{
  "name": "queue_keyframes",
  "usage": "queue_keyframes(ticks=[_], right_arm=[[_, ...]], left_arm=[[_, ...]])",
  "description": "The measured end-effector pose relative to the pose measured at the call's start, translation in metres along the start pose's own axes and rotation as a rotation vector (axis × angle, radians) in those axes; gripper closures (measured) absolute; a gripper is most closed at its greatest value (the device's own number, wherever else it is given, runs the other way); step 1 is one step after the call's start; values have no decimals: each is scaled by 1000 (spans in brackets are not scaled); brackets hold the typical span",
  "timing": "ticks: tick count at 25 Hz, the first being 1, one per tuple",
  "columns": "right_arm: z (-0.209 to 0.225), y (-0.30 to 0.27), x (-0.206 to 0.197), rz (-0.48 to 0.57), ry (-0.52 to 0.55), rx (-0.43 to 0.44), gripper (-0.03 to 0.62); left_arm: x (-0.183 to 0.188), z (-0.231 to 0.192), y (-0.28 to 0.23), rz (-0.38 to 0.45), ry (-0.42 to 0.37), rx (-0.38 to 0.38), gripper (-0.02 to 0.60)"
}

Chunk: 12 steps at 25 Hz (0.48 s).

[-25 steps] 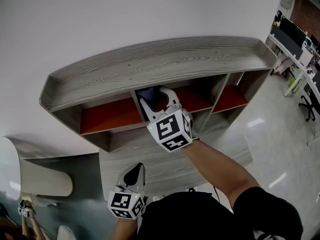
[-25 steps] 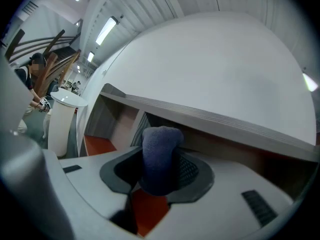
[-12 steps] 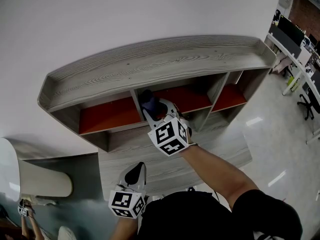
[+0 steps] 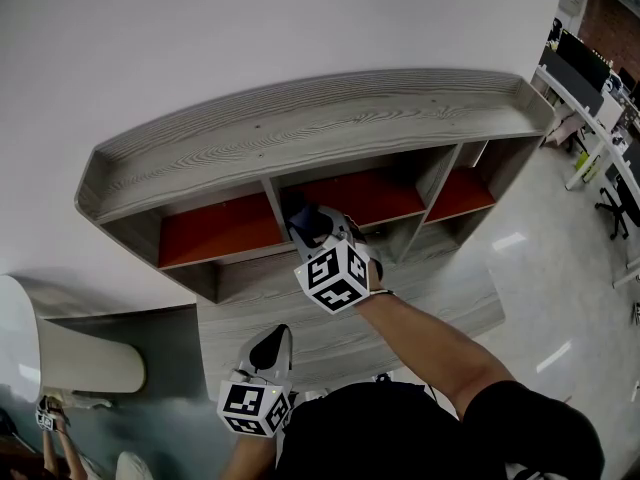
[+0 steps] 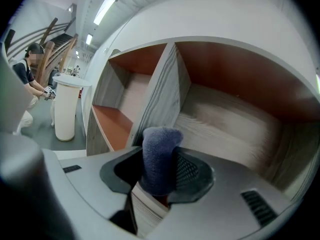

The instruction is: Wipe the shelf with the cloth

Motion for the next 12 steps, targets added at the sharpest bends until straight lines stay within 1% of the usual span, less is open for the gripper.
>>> queue_keyframes(ticks=[5,12], right_arm=[[-3,-3,-8,-35,14,6,436],[-2,-3,-12,-37,12,3,436]], left_arm=[[0,0,-1,-2,3,0,572],[-1,1,-4,-4,4,-5,572]])
Point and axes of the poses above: the fingertips, and each gripper's own axes: y backward along the fingers, z to its right, x out of its top, the point moved 6 cm from there along y, backward along the fingers, and after that the axes turned 14 degrees about z, right-handed, at the moved point
